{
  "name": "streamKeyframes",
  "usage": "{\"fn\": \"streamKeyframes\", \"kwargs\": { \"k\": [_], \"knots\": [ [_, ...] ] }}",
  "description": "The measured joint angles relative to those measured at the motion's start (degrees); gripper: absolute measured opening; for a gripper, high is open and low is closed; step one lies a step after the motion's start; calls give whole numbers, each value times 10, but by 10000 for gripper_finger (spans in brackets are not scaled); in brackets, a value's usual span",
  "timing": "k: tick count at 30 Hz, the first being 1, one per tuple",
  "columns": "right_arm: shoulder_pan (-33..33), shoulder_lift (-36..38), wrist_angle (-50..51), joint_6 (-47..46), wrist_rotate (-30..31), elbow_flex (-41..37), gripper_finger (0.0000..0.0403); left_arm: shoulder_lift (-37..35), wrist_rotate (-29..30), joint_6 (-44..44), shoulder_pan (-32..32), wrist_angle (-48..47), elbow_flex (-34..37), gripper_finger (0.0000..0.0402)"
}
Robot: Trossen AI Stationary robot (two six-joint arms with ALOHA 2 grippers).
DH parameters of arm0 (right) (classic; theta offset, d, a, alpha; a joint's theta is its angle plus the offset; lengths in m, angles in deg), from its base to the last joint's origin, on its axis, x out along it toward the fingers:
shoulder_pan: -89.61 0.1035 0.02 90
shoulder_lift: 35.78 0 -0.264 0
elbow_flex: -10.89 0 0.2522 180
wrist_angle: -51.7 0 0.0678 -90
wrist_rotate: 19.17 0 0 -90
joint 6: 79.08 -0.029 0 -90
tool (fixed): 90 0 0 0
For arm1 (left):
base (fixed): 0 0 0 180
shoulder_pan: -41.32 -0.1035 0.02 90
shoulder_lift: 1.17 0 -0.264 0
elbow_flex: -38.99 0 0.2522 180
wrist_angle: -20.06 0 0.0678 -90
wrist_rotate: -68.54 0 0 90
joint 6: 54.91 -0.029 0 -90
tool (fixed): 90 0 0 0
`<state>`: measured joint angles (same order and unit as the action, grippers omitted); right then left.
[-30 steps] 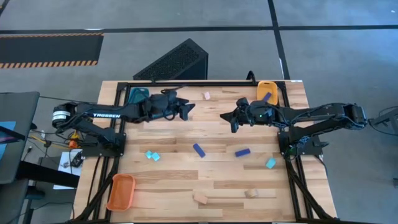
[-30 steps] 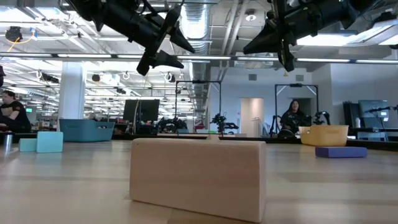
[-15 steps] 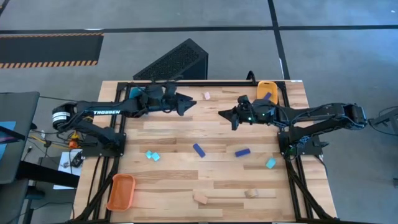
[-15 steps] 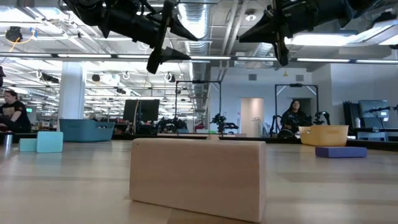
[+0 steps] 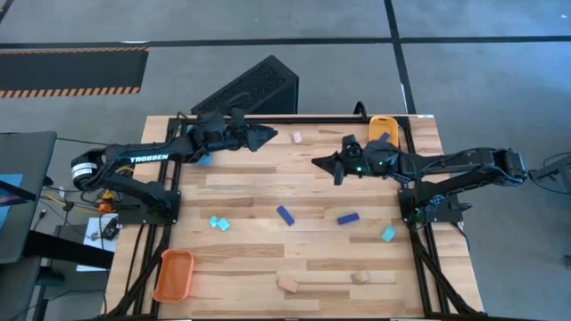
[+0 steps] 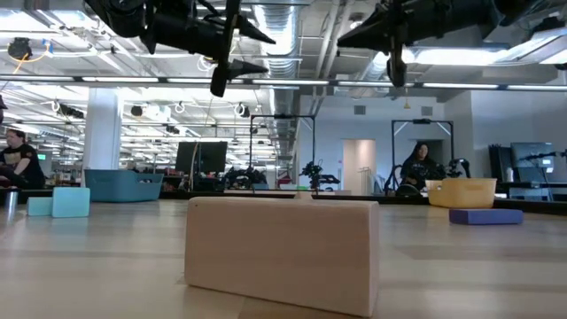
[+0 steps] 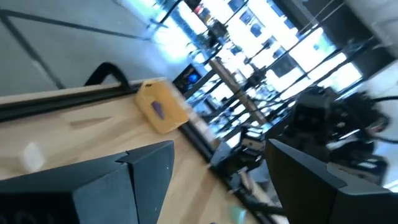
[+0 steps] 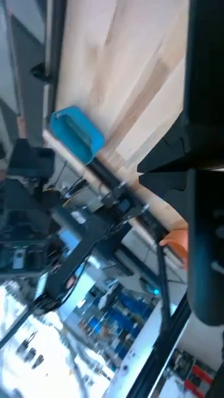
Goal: Sort & place blocks by color
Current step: Put the right blue block into the yellow bin
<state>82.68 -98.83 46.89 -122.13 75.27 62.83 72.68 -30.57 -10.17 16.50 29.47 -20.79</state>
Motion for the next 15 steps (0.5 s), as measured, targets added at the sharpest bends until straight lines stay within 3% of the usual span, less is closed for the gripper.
{"fn": "streamKeyframes", "kwargs": {
  "k": [7,11,15],
  "knots": [
    [-37,0,-114,23,-30,0,3,0,-10,5,28,84,0,240],
    [-59,0,-165,23,-55,0,3,0,-7,-68,51,157,0,240],
    [-69,0,-185,10,-63,0,3,0,22,-164,80,173,0,240]
  ]
}}
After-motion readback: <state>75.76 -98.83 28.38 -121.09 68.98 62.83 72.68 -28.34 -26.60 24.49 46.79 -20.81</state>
